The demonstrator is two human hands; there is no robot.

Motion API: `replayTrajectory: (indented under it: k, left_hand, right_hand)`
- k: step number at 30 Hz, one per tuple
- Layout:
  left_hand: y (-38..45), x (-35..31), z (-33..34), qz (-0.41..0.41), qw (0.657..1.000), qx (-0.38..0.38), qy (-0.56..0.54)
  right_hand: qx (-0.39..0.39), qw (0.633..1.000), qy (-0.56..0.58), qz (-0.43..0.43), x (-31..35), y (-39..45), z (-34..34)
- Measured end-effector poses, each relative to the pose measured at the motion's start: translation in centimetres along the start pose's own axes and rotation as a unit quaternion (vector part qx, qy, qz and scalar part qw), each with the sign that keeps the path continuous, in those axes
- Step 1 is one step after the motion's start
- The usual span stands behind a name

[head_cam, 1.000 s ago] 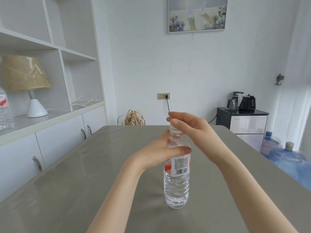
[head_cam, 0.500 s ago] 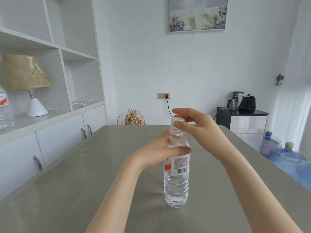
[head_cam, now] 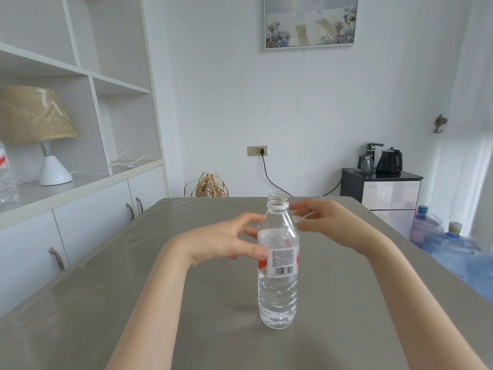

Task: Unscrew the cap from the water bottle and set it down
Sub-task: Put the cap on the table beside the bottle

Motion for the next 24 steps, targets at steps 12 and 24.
replayTrajectory:
  k: [12, 24]
  left_hand:
    - [1.2, 2.7, 1.1, -0.134, 0.986, 0.024, 0.1]
    - [0.8, 2.3, 0.6, -0.122, 0.988, 0.002, 0.099]
  right_hand:
    - [0.211, 0.945, -0.162, 0.192, -8.4, 0.3, 4.0]
    - [0.204, 0.938, -0.167, 0.224, -9.1, 0.3, 3.7]
Point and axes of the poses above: each hand's wrist, its own y-axis towards the middle knuckle, its own z-axis out of the palm, x = y × z, the point moved 3 cm from there along y, towards the middle knuckle, and after that the axes turned 1 degree about -x, right-handed, at the moved point
